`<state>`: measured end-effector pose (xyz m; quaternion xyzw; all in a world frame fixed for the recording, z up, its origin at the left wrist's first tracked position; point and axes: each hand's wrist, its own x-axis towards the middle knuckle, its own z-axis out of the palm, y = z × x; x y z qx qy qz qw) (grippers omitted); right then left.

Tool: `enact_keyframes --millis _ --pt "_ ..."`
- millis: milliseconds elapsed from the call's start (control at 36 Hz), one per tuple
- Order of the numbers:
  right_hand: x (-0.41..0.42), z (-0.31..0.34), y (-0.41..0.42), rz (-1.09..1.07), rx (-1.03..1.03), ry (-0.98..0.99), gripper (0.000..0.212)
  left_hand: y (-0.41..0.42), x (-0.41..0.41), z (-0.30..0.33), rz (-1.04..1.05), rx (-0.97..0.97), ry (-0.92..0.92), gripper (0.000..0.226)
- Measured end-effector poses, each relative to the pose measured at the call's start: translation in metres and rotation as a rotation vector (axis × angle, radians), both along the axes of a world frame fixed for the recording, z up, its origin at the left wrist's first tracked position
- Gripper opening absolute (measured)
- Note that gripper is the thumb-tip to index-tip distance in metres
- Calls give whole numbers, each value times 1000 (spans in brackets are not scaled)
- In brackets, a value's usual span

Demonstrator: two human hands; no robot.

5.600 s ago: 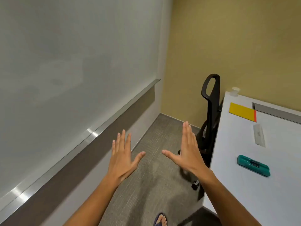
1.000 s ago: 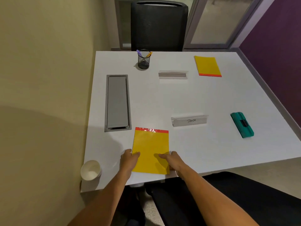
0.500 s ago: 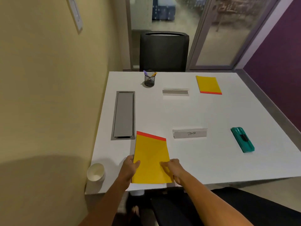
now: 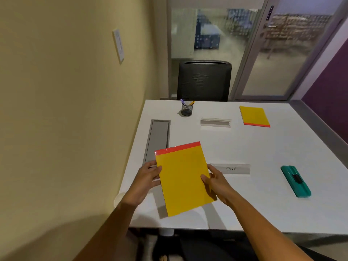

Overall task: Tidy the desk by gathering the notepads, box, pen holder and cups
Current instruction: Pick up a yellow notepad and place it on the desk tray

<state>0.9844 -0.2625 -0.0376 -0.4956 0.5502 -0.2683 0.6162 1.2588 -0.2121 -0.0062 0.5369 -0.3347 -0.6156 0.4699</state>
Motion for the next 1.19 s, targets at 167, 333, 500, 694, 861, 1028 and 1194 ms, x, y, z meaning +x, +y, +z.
enact_keyframes --millis 167,333,500,694,861,1028,1194 --pt "3 37 -8 294 -284 218 44 -12 27 34 -208 -14 -221 29" --pt "23 73 -24 660 -530 565 45 -16 29 43 -525 2 -435 33" --pt "46 95 -35 784 -682 782 45 -24 28 38 -581 19 -578 27" --pt "45 70 -44 324 -793 934 70 -28 36 23 -363 -10 -379 14" --pt "52 27 -33 -75 -121 353 105 -30 33 0 -157 11 -102 29" --pt "80 -15 -27 -338 154 -6 57 -39 42 -30 -26 102 72 26" --pt "115 -47 -19 -369 420 -213 22 -54 58 -64 151 162 146 23"
